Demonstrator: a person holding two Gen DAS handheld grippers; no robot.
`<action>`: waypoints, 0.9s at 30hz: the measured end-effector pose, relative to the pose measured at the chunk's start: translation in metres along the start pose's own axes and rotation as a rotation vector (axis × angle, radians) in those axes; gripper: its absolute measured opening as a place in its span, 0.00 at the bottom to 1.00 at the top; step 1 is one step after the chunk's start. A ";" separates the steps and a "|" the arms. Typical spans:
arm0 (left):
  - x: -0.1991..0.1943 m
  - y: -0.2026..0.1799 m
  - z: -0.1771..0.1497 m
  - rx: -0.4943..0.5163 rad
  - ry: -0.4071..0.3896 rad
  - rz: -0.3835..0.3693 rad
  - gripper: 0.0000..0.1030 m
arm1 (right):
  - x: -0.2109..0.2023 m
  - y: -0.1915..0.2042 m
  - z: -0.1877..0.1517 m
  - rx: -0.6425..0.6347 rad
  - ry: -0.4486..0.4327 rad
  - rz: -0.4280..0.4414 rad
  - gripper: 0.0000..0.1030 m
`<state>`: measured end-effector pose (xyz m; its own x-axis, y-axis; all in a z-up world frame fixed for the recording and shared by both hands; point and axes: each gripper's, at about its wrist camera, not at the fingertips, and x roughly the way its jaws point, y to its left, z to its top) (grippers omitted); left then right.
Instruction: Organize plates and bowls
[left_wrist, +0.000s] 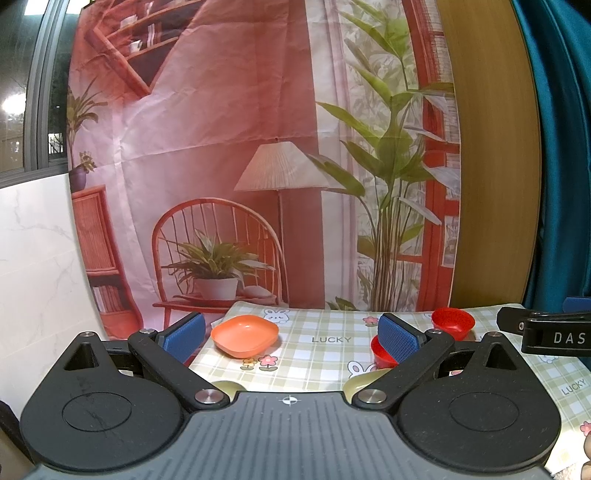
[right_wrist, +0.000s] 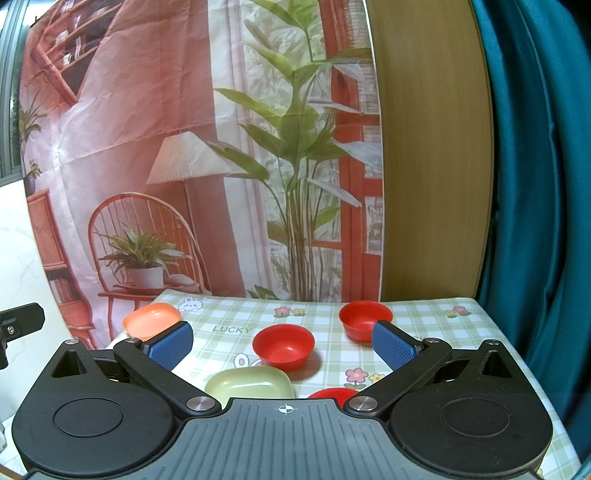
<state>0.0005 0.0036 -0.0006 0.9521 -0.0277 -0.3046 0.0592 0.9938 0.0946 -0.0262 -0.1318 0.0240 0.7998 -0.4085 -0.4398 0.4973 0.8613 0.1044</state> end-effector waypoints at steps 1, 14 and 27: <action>0.000 0.000 0.000 0.000 0.000 0.000 0.98 | 0.000 0.000 0.000 0.000 0.000 0.000 1.00; 0.000 -0.001 0.001 -0.006 0.007 0.000 0.98 | -0.002 -0.002 0.002 0.002 0.001 -0.003 1.00; 0.033 0.016 0.014 0.043 0.000 0.080 0.98 | 0.037 -0.007 0.015 0.023 0.048 0.028 1.00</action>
<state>0.0374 0.0168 0.0037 0.9544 0.0513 -0.2942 -0.0039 0.9872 0.1595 0.0053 -0.1580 0.0207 0.7968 -0.3685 -0.4789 0.4828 0.8648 0.1379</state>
